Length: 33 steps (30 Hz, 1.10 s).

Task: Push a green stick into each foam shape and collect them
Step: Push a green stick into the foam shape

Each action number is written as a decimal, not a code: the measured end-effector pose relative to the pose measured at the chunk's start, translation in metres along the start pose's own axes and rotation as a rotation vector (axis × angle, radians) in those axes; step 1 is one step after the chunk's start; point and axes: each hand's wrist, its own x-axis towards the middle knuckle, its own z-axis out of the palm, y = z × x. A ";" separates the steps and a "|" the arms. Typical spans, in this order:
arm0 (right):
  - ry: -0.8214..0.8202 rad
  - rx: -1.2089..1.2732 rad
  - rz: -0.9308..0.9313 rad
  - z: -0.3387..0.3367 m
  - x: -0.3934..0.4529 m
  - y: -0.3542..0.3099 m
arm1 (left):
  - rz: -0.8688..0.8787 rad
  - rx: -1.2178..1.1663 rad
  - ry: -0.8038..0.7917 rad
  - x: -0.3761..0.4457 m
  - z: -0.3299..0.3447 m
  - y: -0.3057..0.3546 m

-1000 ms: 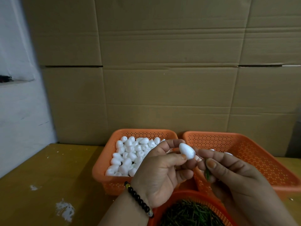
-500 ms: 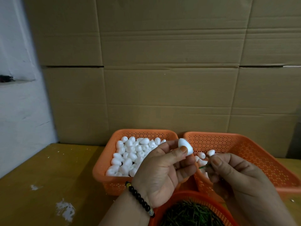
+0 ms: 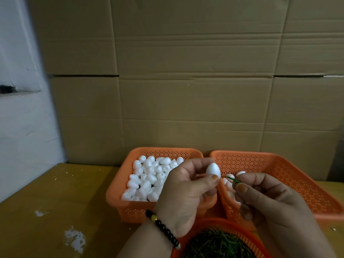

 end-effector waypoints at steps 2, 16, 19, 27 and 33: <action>0.002 0.001 -0.025 0.000 0.000 0.001 | 0.173 0.319 0.122 0.000 -0.001 -0.004; 0.026 -0.186 -0.154 -0.005 -0.001 0.004 | 0.717 1.046 0.185 -0.001 -0.001 -0.014; 0.029 -0.169 -0.167 -0.004 -0.001 0.003 | 0.721 1.047 0.187 -0.001 0.000 -0.014; 0.068 -0.115 -0.210 -0.001 0.000 0.004 | 0.238 0.441 0.118 -0.005 0.002 -0.004; 0.101 -0.243 -0.270 -0.003 -0.001 0.005 | -0.138 -0.258 0.010 -0.001 0.004 0.007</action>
